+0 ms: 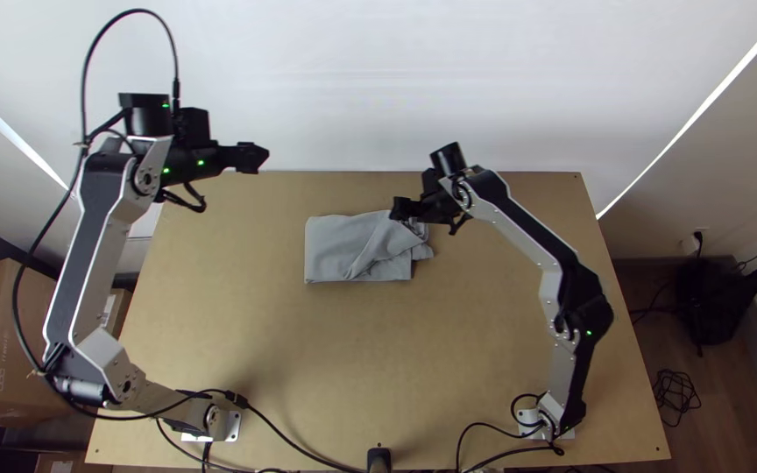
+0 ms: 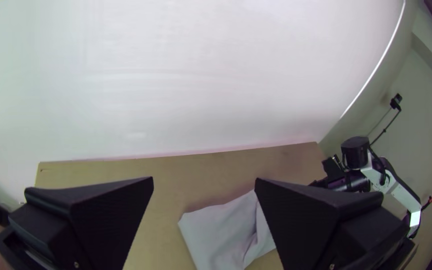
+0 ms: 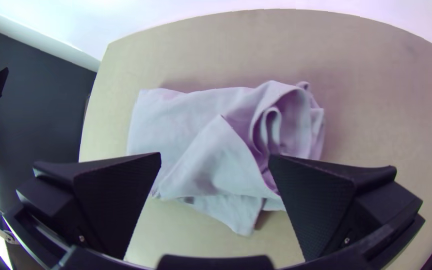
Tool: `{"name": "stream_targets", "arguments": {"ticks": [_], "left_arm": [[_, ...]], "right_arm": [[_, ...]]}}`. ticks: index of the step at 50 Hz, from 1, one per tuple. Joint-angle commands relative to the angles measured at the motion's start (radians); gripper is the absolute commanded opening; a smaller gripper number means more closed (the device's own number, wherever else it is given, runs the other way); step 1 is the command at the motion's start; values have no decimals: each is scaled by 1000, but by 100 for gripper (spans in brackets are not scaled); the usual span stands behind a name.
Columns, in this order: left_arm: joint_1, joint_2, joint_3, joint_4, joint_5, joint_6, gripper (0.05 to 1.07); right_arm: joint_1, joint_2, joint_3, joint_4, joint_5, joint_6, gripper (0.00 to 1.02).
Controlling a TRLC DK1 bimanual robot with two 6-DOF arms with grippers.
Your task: Fold the t-shirt
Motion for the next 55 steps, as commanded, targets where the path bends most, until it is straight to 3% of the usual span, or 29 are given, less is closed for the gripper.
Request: {"name": "stream_targets", "arguments": {"ticks": [1,7,13,18,26,33,55], "left_arm": [[48,-76,-68,-6,-5,19,103],[97,-120,-111,-6,-7,20,103],[129,-156,-146,-6,-14,20,103],[141,-176,-168,-6,-31,19,103],[164,-188,-194,3,-31,17,103],[161,-185,-195,14,-31,5,103],[123,-176,-218,62,-31,-30,103]], "right_arm": [[51,77,92,-9,7,-21,99],[100,145,186,-9,7,-63,99],[125,237,295,-15,5,-60,99],[128,343,442,-133,2,-55,99],[117,381,428,-192,-2,-58,99],[88,360,367,-308,-18,-90,99],[-24,-50,-164,-241,-19,-120,99]]}}
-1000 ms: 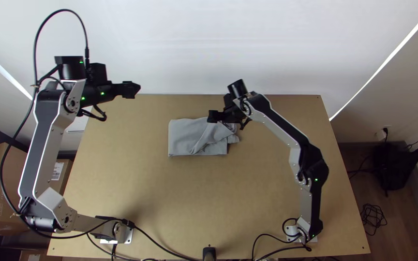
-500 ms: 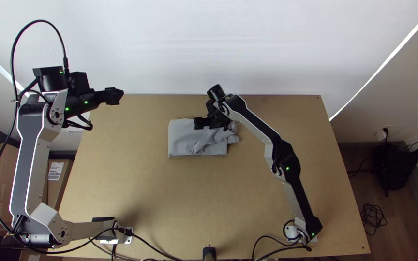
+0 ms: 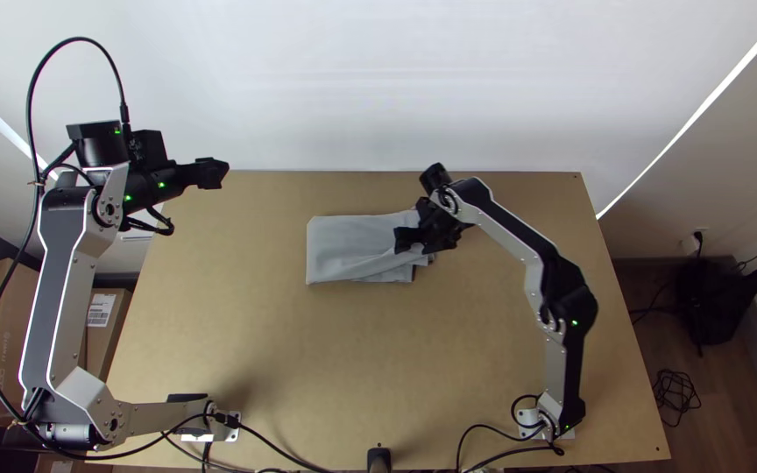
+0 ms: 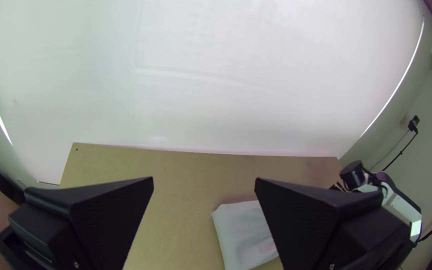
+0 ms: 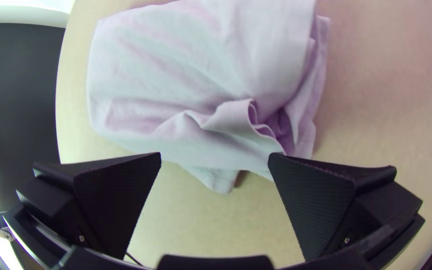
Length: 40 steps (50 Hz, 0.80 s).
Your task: Fold the t-shirt
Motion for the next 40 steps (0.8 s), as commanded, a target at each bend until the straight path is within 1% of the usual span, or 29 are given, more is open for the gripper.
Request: {"name": "stream_targets", "arguments": {"ticks": [1,6,12,14,17,19,22,29,31,40], "left_arm": [[-11,-9,-23,15,-4,-23,103],[-13,-14,-32,15,-5,-21,103],[-11,-23,-43,17,-5,-12,103],[-11,-25,-45,17,-5,-9,103],[-10,-29,-45,17,-7,-5,103],[-7,-31,-43,17,-7,-5,103],[-2,-31,-38,17,-7,-2,103],[1,-35,-26,17,-13,0,103],[1,-38,-23,18,-24,0,103],[4,-38,-18,22,-34,0,103]], "right_arm": [[-22,-108,-128,1,7,-17,99],[-47,-179,-224,4,7,-43,99],[-100,-202,-286,70,6,-41,99],[-120,-196,-284,96,3,-35,99],[-151,-176,-267,138,-17,-17,99],[-163,-153,-240,142,-32,-7,99],[-180,-111,-190,154,-49,26,99],[-183,-5,-66,164,-49,85,99],[-175,19,-31,164,-45,92,99],[-125,88,89,164,15,109,99]]}}
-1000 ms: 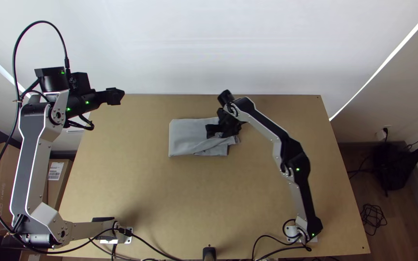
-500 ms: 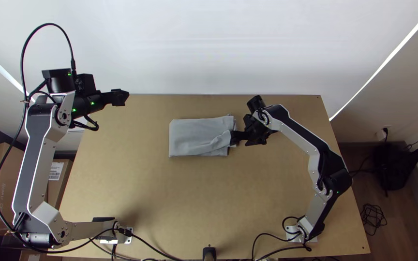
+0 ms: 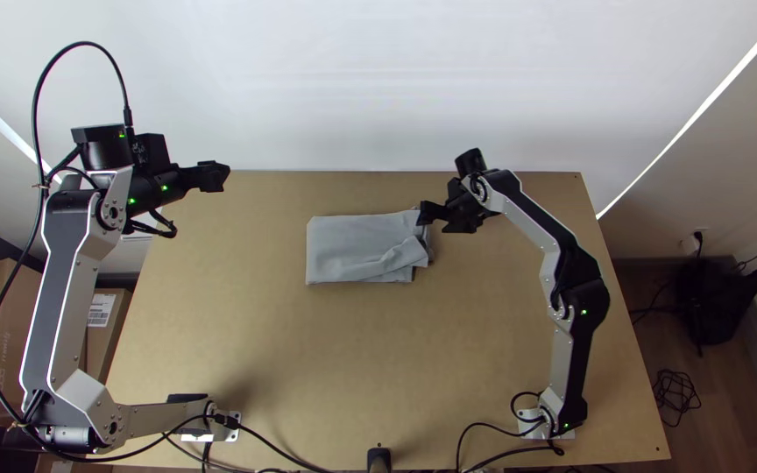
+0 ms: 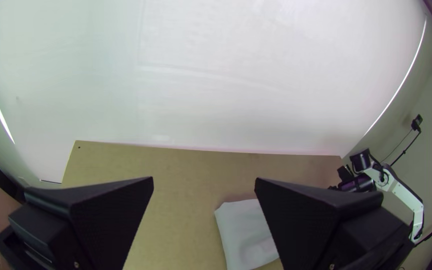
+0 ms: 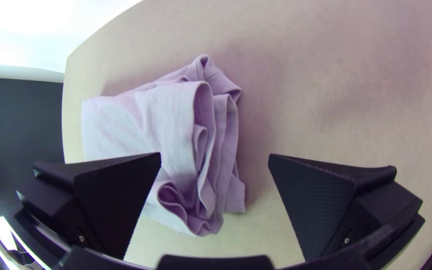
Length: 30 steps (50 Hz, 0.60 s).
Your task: Fold the t-shirt
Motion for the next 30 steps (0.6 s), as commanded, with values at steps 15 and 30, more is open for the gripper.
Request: {"name": "stream_targets", "arguments": {"ticks": [15,30], "left_arm": [[23,-28,5,16,-9,0,103],[26,-26,-1,32,-9,-3,103]], "right_arm": [[93,49,64,-124,127,-6,99],[137,-142,-236,-124,164,-52,99]]}}
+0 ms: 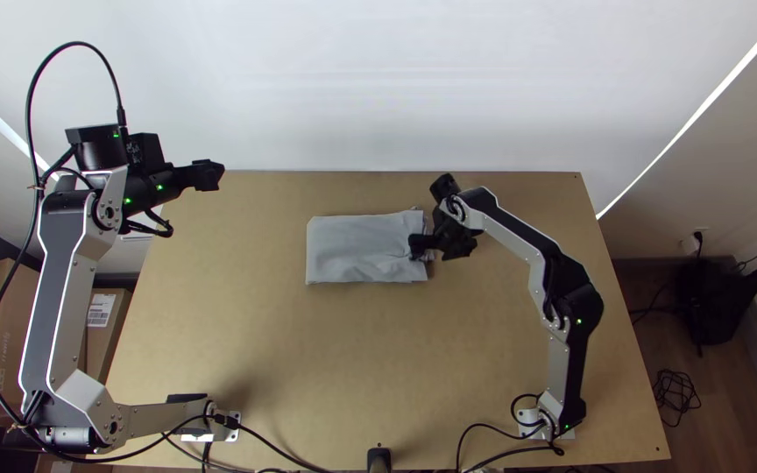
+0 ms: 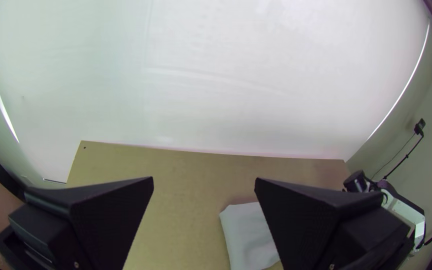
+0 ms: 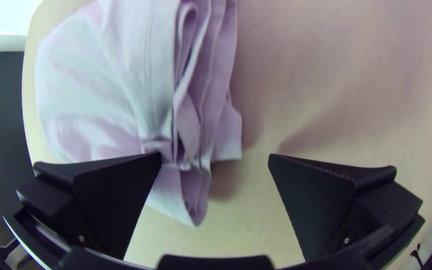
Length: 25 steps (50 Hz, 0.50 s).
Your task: Fold the t-shirt
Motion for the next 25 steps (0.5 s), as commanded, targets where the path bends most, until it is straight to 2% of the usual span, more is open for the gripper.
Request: {"name": "stream_targets", "arguments": {"ticks": [1,7,10,17,23,25], "left_arm": [[6,-23,-1,30,-3,-3,103],[14,-23,0,30,-3,2,103],[17,-23,-1,30,-3,3,103],[29,-27,0,30,-3,13,103],[34,-30,3,27,-3,19,103],[40,-31,6,27,-3,22,103]], "right_arm": [[18,-104,-92,-13,9,-31,99],[-26,-115,-91,18,1,-29,99],[-57,-105,-69,45,-39,-26,99],[-141,-24,35,70,-266,-23,99],[-181,56,124,73,-428,-39,99],[-191,83,156,73,-459,-45,99]]}}
